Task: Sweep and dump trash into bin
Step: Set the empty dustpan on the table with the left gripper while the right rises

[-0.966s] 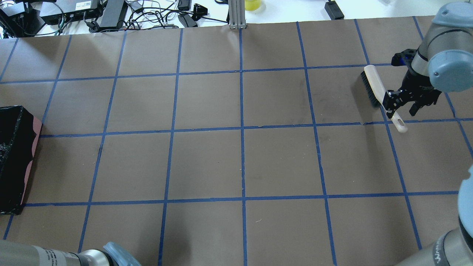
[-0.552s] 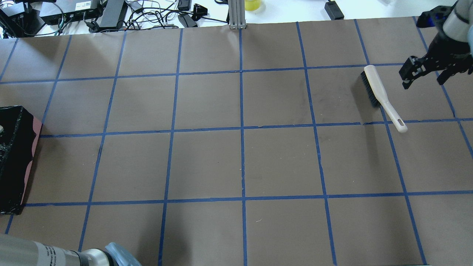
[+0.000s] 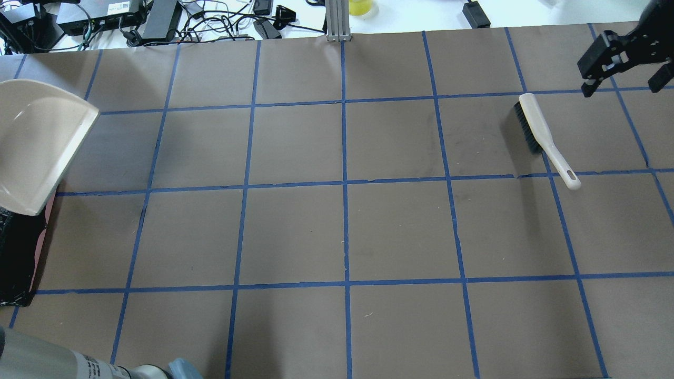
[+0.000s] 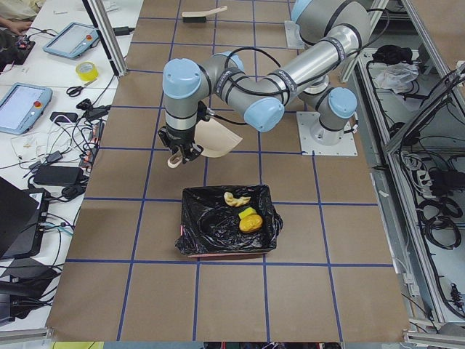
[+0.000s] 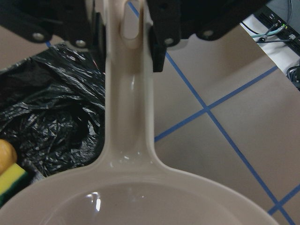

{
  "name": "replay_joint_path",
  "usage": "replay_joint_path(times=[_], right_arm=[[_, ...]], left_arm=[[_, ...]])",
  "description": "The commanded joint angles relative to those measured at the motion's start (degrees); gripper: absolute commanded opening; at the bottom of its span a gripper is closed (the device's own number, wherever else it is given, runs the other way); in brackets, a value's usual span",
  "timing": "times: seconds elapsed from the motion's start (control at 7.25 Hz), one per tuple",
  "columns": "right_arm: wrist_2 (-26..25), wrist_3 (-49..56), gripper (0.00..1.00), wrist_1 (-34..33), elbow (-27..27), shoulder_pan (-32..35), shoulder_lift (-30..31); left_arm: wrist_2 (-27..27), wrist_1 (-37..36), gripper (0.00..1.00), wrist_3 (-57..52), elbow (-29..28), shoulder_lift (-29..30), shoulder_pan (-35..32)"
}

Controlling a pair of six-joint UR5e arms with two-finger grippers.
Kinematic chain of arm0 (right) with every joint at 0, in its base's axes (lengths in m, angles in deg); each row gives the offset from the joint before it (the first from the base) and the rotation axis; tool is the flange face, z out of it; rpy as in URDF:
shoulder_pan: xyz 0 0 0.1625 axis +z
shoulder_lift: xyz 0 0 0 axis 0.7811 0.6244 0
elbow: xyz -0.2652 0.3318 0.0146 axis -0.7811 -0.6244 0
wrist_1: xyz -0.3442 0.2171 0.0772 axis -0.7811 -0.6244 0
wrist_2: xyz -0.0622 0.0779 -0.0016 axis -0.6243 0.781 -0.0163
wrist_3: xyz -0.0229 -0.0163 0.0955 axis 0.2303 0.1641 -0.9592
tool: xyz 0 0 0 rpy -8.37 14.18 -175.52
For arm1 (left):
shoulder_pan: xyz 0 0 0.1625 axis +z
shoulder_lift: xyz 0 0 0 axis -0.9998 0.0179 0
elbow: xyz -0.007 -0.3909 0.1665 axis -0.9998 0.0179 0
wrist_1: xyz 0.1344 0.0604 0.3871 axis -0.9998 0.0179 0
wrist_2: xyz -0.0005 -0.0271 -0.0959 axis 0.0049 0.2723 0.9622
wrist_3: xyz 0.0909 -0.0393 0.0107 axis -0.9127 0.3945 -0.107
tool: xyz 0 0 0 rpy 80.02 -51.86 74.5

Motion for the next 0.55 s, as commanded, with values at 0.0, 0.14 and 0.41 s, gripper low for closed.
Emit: replay_joint_path(times=[0.0,0.14,0.41], right_arm=[[-0.1,-13.0,1.00,2.6,-2.0,11.5,0.6],[0.3,-18.2,1.00,2.4,-2.0,15.4,0.2],[0.5,-18.7,0.99,0.5,-1.3,17.3,-0.9]], left_arm=[[-0.2,1.5,0.00,16.5,0.4,2.3,-7.3],[0.2,1.6,0.00,25.5,1.1,4.3,-10.1],[-0.1,-0.2,0.00,35.3,3.0,9.5,-16.0]])
